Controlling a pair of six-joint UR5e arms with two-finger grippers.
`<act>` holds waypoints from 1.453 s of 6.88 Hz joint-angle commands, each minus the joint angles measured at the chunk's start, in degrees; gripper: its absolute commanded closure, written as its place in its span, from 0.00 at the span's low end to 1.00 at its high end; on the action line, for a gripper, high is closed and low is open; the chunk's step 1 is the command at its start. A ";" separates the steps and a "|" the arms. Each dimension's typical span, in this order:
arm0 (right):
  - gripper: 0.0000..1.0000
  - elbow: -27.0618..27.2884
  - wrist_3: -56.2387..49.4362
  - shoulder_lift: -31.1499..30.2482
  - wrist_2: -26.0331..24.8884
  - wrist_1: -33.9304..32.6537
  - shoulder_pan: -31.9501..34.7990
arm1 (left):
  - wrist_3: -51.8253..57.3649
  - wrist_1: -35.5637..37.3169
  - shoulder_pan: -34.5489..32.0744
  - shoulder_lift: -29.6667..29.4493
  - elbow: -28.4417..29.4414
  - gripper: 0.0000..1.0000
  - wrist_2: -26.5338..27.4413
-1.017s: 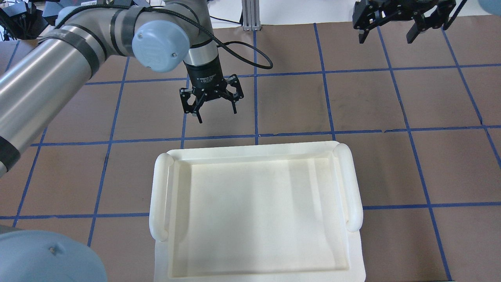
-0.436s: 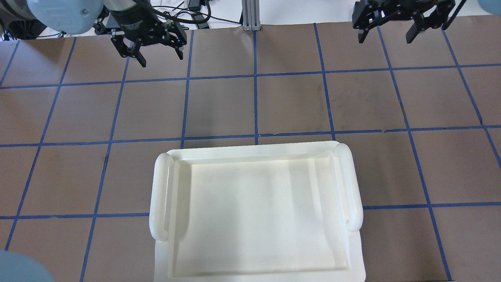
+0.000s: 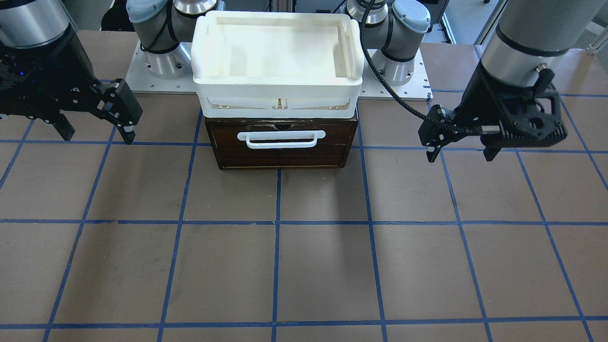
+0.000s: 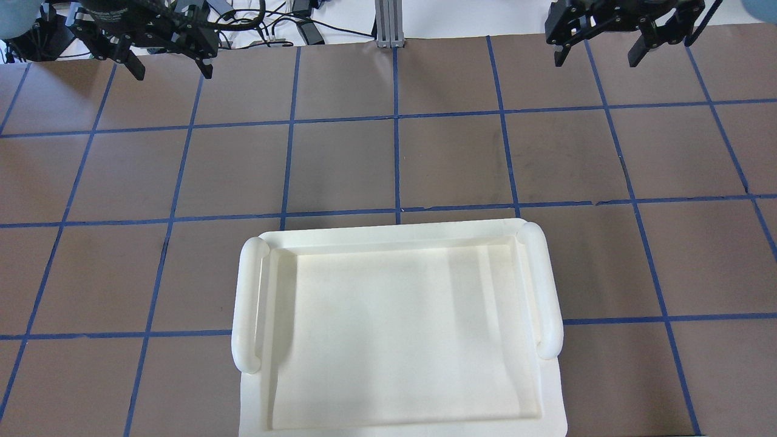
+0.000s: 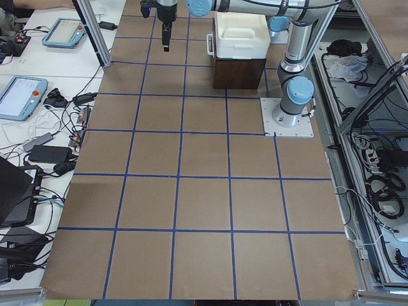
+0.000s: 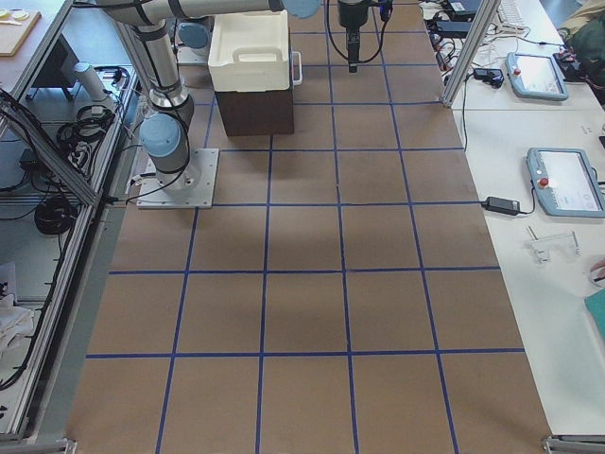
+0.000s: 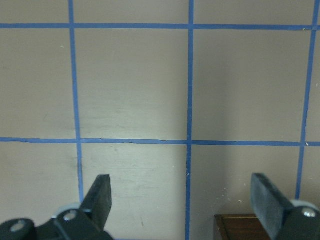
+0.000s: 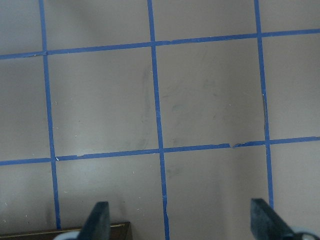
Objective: Put scissors in drawer and close it
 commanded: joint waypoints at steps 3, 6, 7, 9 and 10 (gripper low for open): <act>0.00 0.09 0.00 0.09 -0.13 0.02 0.00 | 5.23 -1.85 1.11 4.10 -4.82 0.00 0.11; 0.00 0.18 0.00 0.00 -0.13 0.11 0.09 | 5.53 -1.94 3.14 4.28 -5.53 0.00 -4.46; 0.00 0.18 0.00 0.09 0.05 0.20 0.09 | 5.36 -2.11 3.22 4.28 -5.62 0.00 -4.20; 0.00 0.26 0.00 0.09 0.05 0.11 0.09 | 4.74 -2.03 3.14 4.46 -5.62 0.00 -4.20; 0.00 0.26 0.00 0.09 0.14 -0.06 0.09 | 4.74 -2.20 3.05 4.46 -5.79 0.00 -4.20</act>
